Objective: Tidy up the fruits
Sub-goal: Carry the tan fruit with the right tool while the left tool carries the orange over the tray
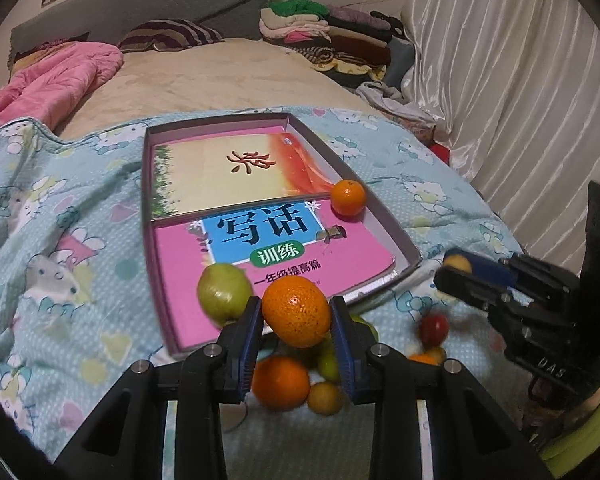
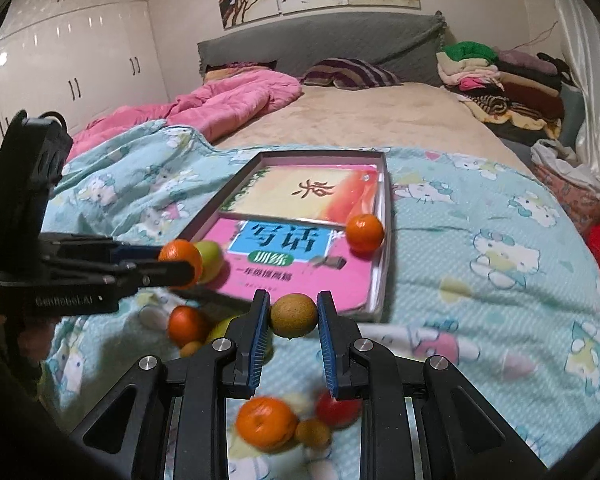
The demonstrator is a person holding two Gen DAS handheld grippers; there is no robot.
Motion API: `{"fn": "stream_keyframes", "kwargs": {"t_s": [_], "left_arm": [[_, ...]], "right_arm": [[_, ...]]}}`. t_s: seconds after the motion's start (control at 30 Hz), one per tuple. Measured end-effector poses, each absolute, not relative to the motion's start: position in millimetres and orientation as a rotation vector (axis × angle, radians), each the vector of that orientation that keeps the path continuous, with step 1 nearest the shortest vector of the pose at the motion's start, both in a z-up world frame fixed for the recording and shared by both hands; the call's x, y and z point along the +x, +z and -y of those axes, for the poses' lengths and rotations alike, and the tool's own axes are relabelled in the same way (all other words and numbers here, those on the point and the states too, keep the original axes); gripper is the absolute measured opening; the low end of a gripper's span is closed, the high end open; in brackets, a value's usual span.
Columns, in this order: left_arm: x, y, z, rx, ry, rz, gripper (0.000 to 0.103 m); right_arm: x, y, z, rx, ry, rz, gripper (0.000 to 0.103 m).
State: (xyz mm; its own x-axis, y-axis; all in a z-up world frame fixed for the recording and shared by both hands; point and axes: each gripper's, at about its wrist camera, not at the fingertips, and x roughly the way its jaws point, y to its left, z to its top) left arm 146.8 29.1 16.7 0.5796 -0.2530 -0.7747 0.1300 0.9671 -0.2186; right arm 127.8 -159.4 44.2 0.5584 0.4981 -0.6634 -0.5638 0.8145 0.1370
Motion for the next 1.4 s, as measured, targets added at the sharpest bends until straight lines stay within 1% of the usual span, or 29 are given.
{"fn": "stream_keyframes", "kwargs": {"t_s": [0.6, 1.13, 1.4], "left_arm": [[179.5, -4.9, -11.8, -0.127, -0.227, -0.939, 0.034], [193.7, -22.9, -11.2, -0.09, -0.213, -0.971, 0.034], [193.7, -23.6, -12.9, -0.059, -0.186, -0.977, 0.034]], "right_arm": [[180.9, 46.9, 155.7, -0.116, 0.614, -0.764, 0.024], [202.8, 26.0, 138.2, -0.172, 0.629, -0.826, 0.024], [205.1, 12.6, 134.7, -0.205, 0.626, -0.854, 0.024]]}}
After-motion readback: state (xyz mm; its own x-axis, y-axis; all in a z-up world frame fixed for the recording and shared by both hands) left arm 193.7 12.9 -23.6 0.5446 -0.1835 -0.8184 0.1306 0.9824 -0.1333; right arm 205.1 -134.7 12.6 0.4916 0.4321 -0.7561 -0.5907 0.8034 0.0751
